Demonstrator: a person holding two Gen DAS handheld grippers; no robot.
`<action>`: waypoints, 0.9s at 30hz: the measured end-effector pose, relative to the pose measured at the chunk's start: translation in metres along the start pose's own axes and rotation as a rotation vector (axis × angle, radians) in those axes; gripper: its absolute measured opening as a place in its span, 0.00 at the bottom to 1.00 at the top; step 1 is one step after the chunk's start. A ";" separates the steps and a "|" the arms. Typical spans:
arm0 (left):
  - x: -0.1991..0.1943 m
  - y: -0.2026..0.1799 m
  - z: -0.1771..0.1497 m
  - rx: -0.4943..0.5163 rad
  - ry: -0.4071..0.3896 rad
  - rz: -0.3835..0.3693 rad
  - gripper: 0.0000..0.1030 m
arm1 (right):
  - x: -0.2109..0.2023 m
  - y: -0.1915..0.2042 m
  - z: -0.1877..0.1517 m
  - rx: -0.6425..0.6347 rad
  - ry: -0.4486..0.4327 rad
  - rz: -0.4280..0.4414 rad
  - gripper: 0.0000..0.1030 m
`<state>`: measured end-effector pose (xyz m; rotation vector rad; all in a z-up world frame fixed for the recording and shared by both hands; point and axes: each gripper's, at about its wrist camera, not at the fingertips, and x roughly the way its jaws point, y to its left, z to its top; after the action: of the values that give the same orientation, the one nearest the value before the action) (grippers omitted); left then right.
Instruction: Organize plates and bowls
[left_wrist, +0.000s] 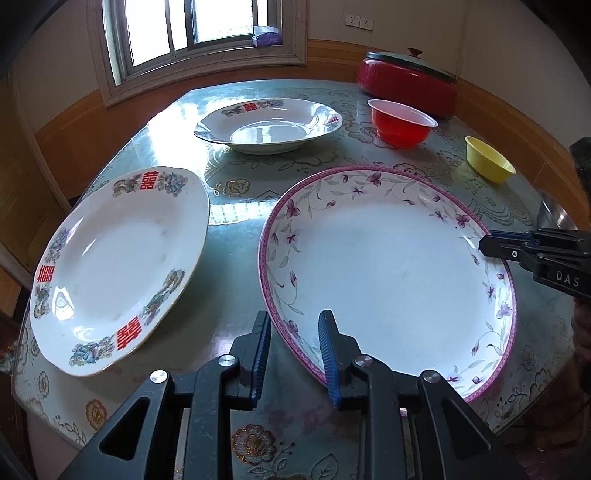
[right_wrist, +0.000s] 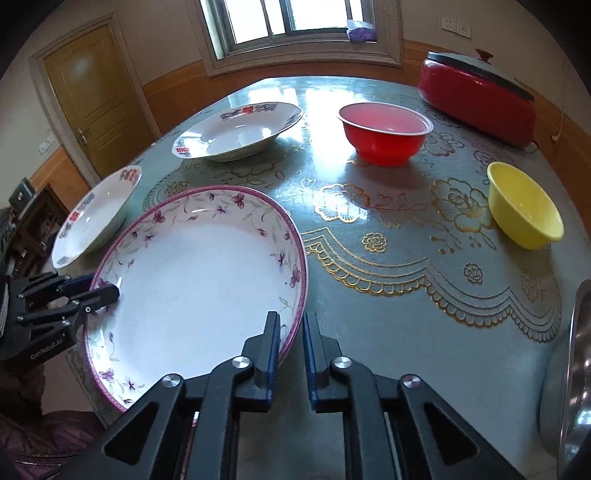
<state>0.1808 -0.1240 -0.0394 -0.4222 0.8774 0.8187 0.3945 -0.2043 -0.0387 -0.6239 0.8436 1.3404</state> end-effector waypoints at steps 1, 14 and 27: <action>0.001 0.000 0.001 -0.006 -0.002 0.000 0.26 | 0.002 0.003 0.002 -0.019 -0.007 -0.029 0.11; -0.002 -0.002 0.006 -0.023 -0.041 0.033 0.28 | 0.027 -0.009 0.026 0.018 0.016 0.033 0.19; -0.047 0.027 -0.015 -0.147 -0.106 -0.031 0.48 | -0.001 -0.003 0.041 0.081 -0.104 -0.032 0.38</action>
<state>0.1351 -0.1380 -0.0106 -0.5150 0.7134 0.8721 0.4041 -0.1724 -0.0149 -0.4984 0.7967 1.2923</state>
